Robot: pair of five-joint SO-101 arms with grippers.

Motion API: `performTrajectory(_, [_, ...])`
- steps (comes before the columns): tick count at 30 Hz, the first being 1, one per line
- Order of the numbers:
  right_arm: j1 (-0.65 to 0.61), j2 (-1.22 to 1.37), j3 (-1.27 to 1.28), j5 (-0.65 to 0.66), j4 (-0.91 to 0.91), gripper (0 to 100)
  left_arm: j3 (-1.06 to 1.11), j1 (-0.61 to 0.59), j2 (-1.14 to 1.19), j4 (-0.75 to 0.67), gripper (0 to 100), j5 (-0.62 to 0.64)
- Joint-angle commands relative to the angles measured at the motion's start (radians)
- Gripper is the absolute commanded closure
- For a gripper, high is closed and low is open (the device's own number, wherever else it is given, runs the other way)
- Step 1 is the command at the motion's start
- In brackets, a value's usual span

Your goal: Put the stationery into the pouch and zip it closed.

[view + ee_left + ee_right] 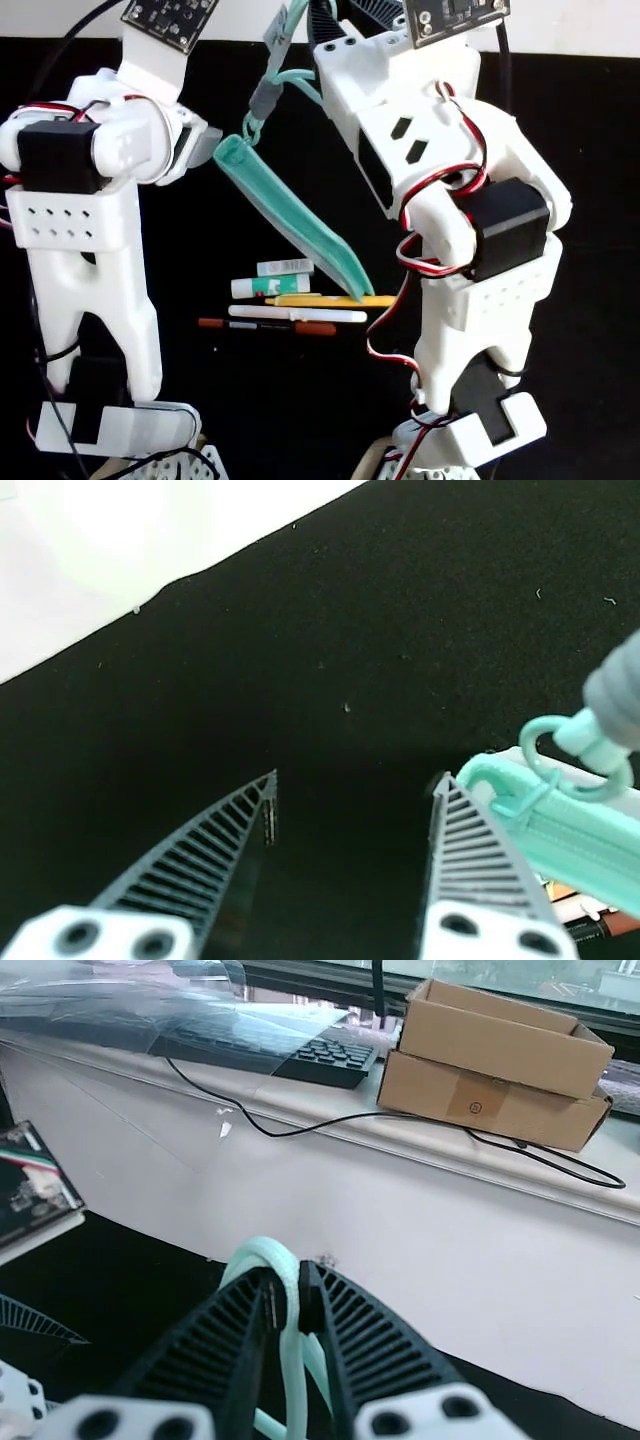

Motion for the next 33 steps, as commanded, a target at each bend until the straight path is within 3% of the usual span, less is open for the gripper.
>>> performTrajectory(1, [0.025,0.021,-0.001,0.011,0.002,99.1,-0.031,-0.004,-0.004,0.015,75,-0.014])
performTrajectory(8, [0.025,0.047,-0.01,0.011,0.002,99.1,-0.031,0.042,-0.001,0.015,75,-0.023])
performTrajectory(33, [0.074,0.044,-0.01,0.011,0.002,99.1,0.101,0.001,-0.061,0.043,75,-0.078])
